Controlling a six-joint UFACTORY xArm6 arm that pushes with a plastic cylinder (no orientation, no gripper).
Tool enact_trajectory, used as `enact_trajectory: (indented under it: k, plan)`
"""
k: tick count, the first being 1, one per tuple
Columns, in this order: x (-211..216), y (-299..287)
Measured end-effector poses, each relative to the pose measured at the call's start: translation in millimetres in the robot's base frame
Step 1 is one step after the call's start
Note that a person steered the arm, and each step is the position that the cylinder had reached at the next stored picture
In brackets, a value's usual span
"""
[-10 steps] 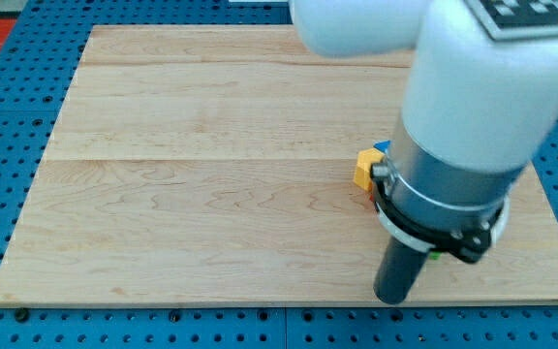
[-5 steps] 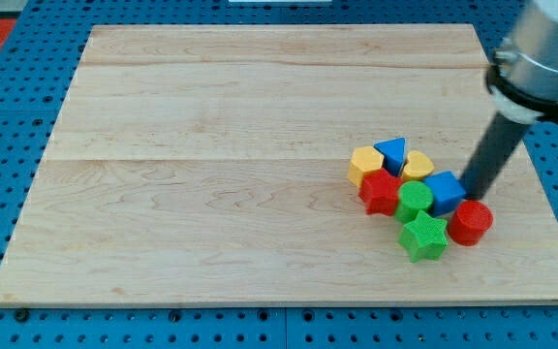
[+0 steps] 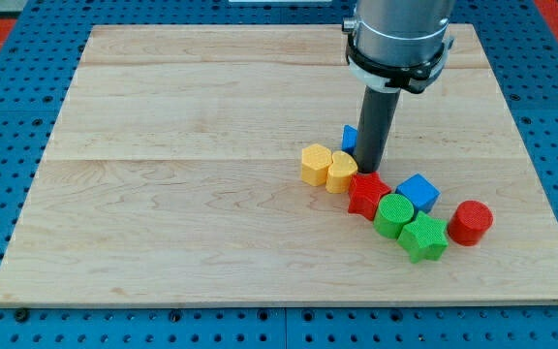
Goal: Push the yellow heart along with yellow hexagon towards center
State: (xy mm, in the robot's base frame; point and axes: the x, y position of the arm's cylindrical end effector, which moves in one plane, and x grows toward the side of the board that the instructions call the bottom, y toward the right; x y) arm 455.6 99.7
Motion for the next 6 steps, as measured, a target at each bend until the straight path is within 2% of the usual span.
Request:
enact_trajectory:
  k: [1, 3, 4, 6]
  plan:
    - [2.2, 42.2]
    - [13.5, -15.3]
    - [15.4, -70.0]
    - [1.4, -85.3]
